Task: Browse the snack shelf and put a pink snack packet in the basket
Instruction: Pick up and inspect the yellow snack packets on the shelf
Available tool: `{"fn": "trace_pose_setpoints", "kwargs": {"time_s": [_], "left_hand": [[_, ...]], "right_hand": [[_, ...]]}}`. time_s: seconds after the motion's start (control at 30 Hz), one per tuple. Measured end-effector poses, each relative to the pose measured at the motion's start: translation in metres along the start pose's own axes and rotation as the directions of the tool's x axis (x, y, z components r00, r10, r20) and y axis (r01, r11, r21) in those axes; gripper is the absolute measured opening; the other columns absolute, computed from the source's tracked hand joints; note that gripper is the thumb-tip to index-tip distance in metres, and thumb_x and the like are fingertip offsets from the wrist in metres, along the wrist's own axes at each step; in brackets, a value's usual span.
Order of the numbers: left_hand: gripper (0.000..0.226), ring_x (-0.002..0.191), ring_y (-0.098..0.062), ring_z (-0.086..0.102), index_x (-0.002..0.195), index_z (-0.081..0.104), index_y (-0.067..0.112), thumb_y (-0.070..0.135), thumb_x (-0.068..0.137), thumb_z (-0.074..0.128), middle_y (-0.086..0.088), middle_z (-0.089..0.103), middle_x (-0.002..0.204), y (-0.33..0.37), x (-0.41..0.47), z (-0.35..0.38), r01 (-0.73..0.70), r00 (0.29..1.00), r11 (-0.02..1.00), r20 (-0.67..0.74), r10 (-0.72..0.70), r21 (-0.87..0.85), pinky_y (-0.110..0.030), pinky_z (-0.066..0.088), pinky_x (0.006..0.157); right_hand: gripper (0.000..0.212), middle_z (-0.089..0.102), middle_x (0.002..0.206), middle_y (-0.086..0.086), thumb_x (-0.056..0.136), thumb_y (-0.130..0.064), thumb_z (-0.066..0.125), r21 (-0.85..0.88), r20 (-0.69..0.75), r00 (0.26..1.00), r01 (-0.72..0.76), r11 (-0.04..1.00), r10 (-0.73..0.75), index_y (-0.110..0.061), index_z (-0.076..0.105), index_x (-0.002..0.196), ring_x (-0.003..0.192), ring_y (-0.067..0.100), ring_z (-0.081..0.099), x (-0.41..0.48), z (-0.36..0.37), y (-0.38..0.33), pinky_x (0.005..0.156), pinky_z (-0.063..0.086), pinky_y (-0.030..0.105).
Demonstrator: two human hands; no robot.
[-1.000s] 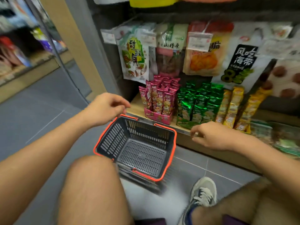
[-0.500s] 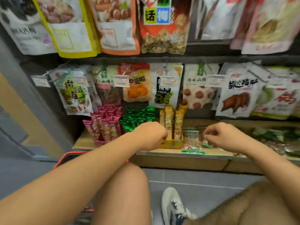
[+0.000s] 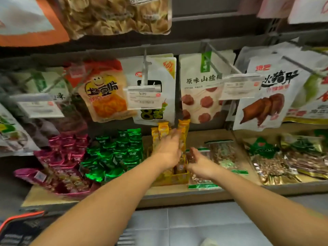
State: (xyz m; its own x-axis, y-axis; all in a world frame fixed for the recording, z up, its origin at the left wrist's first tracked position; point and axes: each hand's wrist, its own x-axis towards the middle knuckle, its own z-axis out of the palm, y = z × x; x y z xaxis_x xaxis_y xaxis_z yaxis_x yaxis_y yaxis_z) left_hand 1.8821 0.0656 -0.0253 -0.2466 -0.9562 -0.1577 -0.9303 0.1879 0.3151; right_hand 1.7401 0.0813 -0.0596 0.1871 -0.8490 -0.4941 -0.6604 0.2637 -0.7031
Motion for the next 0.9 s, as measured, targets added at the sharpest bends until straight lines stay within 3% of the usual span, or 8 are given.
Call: {"fn": "trace_pose_setpoints", "kwargs": {"time_s": [0.13, 0.27, 0.37, 0.53, 0.6, 0.67, 0.73, 0.9], "left_hand": [[0.082, 0.144, -0.032, 0.019, 0.154, 0.002, 0.02, 0.011, 0.092, 0.055, -0.009, 0.014, 0.159, 0.002, 0.024, 0.013, 0.02, 0.998, 0.989, 0.048, -0.027, 0.145, -0.048, 0.029, 0.111], [0.051, 0.131, -0.035, 0.036, 0.14, 0.04, 0.016, 0.021, 0.093, 0.057, -0.014, 0.037, 0.138, -0.002, 0.02, -0.001, 0.018, 1.0, 0.987, -0.015, -0.016, 0.162, -0.045, 0.04, 0.104], [0.047, 0.127, -0.037, 0.044, 0.137, 0.044, 0.02, 0.028, 0.093, 0.059, -0.014, 0.043, 0.139, -0.001, 0.0, -0.02, 0.017, 0.999, 0.987, 0.044, -0.024, 0.158, -0.045, 0.044, 0.1], [0.033, 0.098, -0.03, 0.061, 0.121, 0.046, 0.022, 0.031, 0.093, 0.06, -0.006, 0.064, 0.107, 0.017, -0.054, -0.07, -0.132, 0.971, 0.99, -0.195, 0.138, 0.045, -0.04, 0.049, 0.08], [0.031, 0.094, -0.021, 0.063, 0.121, 0.052, 0.027, 0.033, 0.092, 0.062, 0.002, 0.066, 0.103, 0.026, -0.086, -0.087, -0.21, 0.935, 0.971, -0.313, 0.166, -0.114, -0.037, 0.052, 0.08], [0.028, 0.085, -0.014, 0.067, 0.121, 0.059, 0.027, 0.034, 0.094, 0.06, 0.006, 0.068, 0.099, 0.034, -0.114, -0.1, -0.27, 0.933, 0.878, -0.334, 0.136, -0.396, -0.034, 0.056, 0.075], [0.025, 0.072, -0.014, 0.07, 0.115, 0.066, 0.02, 0.033, 0.098, 0.052, -0.001, 0.071, 0.093, 0.039, -0.14, -0.113, -0.276, 0.953, 0.682, -0.284, 0.104, -0.678, -0.032, 0.059, 0.067], [0.038, 0.057, -0.014, 0.061, 0.078, 0.066, 0.011, 0.03, 0.102, 0.043, -0.009, 0.066, 0.067, 0.05, -0.174, -0.124, -0.218, 0.955, 0.355, -0.274, -0.116, -0.909, -0.025, 0.049, 0.052]], "right_hand": [[0.09, 0.035, 0.153, 0.008, 0.09, -0.018, 0.066, 0.093, -0.02, 0.998, 0.058, 0.994, -0.057, -0.013, 0.004, 0.154, 0.137, 0.023, 0.039, 0.02, 0.005, -0.001, 0.11, 0.033, 0.027], [0.069, 0.057, 0.127, 0.012, 0.089, -0.009, 0.064, 0.122, -0.023, 0.995, 0.096, 0.988, -0.094, -0.015, 0.03, 0.148, 0.108, 0.02, 0.056, 0.023, 0.004, -0.002, 0.089, 0.047, 0.024], [0.061, 0.055, 0.102, 0.003, 0.09, -0.011, 0.066, 0.067, 0.002, 0.991, 0.132, 0.989, -0.133, -0.018, 0.039, 0.144, 0.088, 0.014, 0.053, 0.013, 0.005, -0.005, 0.062, 0.043, 0.008], [0.054, 0.055, 0.114, -0.017, 0.087, -0.026, 0.071, 0.03, 0.052, 0.962, 0.266, 0.964, -0.267, -0.034, 0.046, 0.135, 0.105, 0.004, 0.055, -0.033, -0.026, -0.03, 0.078, 0.041, 0.008], [0.029, 0.067, 0.099, -0.022, 0.087, -0.027, 0.072, -0.011, 0.123, 0.94, 0.323, 0.946, -0.32, -0.04, 0.058, 0.109, 0.088, -0.006, 0.063, -0.061, -0.044, -0.048, 0.062, 0.042, 0.002], [0.021, 0.071, 0.092, -0.021, 0.089, -0.029, 0.069, 0.008, 0.232, 0.911, 0.348, 0.938, -0.34, -0.042, 0.06, 0.103, 0.076, -0.011, 0.064, -0.095, -0.055, -0.063, 0.055, 0.043, 0.002], [0.026, 0.069, 0.108, -0.022, 0.09, -0.033, 0.065, 0.03, 0.308, 0.876, 0.381, 0.924, -0.371, -0.04, 0.059, 0.114, 0.096, -0.007, 0.065, -0.126, -0.059, -0.07, 0.075, 0.05, 0.009], [0.035, 0.068, 0.119, -0.014, 0.089, -0.031, 0.064, 0.21, 0.361, 0.839, 0.353, 0.912, -0.408, -0.037, 0.057, 0.123, 0.109, 0.007, 0.065, -0.186, -0.06, -0.075, 0.085, 0.053, 0.019]]}}
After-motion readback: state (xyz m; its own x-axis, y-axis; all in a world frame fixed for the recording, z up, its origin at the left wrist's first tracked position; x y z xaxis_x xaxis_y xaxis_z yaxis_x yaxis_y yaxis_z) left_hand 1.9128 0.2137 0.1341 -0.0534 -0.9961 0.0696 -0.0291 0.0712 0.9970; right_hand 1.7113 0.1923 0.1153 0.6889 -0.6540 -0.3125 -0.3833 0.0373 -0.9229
